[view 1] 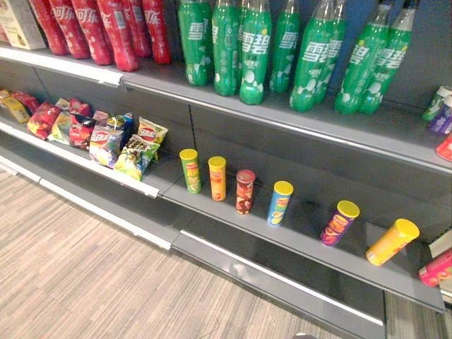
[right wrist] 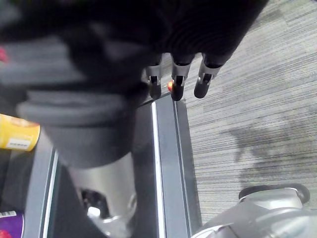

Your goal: Put the gum and the chips on the shelf.

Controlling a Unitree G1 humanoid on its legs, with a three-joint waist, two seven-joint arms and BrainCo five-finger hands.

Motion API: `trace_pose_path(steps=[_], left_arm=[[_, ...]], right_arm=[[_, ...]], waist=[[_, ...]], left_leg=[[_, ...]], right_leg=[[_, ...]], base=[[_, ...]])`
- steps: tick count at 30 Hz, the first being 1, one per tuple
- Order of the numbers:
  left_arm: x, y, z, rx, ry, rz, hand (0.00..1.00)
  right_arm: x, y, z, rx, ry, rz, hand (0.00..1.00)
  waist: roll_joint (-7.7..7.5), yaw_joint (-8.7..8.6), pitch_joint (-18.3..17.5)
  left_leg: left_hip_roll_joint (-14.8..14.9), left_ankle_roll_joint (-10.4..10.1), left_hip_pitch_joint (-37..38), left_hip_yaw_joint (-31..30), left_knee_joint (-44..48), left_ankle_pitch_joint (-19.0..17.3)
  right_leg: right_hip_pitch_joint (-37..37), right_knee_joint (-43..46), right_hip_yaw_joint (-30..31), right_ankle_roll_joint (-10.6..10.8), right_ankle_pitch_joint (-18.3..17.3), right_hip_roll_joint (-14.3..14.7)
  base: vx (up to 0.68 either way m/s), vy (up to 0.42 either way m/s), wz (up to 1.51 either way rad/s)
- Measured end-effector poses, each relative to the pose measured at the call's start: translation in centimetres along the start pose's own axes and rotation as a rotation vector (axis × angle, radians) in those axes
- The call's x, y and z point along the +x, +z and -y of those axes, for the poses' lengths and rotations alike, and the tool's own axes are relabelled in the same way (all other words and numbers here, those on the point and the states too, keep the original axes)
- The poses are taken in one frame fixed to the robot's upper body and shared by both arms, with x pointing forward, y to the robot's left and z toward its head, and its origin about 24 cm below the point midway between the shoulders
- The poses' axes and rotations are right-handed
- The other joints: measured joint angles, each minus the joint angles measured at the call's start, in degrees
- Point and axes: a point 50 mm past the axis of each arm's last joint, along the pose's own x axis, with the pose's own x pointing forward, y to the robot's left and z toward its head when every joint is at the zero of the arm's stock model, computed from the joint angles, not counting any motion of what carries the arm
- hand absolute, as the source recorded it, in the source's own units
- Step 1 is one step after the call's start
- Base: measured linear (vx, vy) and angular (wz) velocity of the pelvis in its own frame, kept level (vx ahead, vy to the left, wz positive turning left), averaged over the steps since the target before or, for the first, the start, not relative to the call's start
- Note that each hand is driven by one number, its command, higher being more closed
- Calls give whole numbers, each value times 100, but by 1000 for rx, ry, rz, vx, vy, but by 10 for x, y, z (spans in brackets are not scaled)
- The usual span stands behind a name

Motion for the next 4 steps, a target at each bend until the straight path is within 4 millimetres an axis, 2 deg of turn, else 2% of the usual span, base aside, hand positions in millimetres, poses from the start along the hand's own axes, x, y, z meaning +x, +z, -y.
trace_pose_path(steps=[4], left_arm=[[0, -2, -1, -13, -9, -17, 0]], right_arm=[[0, 0, 0, -2, 0, -2, 0]], waist=[[-6, 3, -69]], left_leg=[[-31, -65, 96, -6, -366, 241]], right_leg=[[1, -87, -5, -1, -1, 51]], base=[[-3, -97, 5]])
